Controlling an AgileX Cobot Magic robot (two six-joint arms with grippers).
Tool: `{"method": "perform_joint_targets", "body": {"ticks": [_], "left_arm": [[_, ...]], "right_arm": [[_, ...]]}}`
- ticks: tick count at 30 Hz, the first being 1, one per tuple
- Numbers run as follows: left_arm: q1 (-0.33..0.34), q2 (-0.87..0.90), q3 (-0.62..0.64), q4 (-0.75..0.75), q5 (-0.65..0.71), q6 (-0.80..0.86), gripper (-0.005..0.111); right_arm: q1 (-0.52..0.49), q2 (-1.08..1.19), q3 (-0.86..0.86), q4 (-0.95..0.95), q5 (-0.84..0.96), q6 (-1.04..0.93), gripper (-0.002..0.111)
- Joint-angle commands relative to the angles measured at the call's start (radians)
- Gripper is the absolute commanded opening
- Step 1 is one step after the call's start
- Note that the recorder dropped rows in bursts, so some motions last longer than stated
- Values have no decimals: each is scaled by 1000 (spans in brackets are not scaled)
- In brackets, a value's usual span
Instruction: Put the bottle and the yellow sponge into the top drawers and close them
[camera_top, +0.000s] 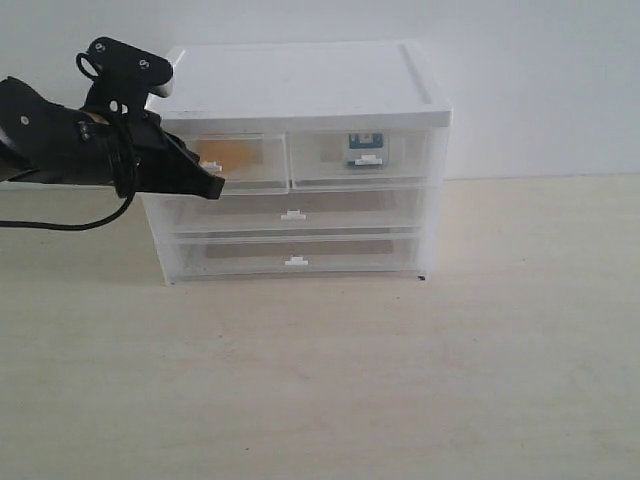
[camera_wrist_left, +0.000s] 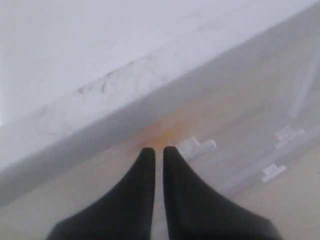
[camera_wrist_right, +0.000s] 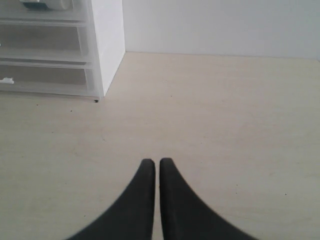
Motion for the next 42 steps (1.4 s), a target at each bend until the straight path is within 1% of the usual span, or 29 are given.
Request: {"method": "perform_joint_targets", "body": {"ticks": [1,8,11,18,26,29,31,32,33,34,35,37,40,42], "left_arm": [[0,47,-63,-12,-31,-11,4],[0,79,-95,-12,-38,-11,4],[0,65,-95,-12,-5,-11,4],[0,-6,-95,-12,182,-11,4],[0,-152,-87,26,430,-32,4],[0,-227,-57,87,450,-115,4],[2,-302,-4,183,449,-212,4],[2,-349,35,260,444,-288,4],[2,-375,56,303,438,-334,4],[2,-428,92,377,426,-427,4],[2,-455,109,408,424,-471,4],[2,-551,167,509,422,-628,4],[2,-664,240,574,410,-726,4],[2,-762,321,612,371,-795,4]], "right_arm": [[-2,-5,-1,1,-9,-1,1],[-2,-5,-1,1,-9,-1,1],[-2,-5,-1,1,-9,-1,1],[-2,-5,-1,1,-9,-1,1],[-2,-5,-1,1,-9,-1,1],[-2,-5,-1,1,-9,-1,1],[-2,-5,-1,1,-9,-1,1],[-2,-5,-1,1,-9,-1,1],[-2,-5,-1,1,-9,-1,1],[-2,-5,-1,1,-9,-1,1],[-2,-5,-1,1,-9,-1,1],[-2,-5,-1,1,-9,-1,1],[-2,-5,-1,1,-9,-1,1],[-2,-5,-1,1,-9,-1,1]]}}
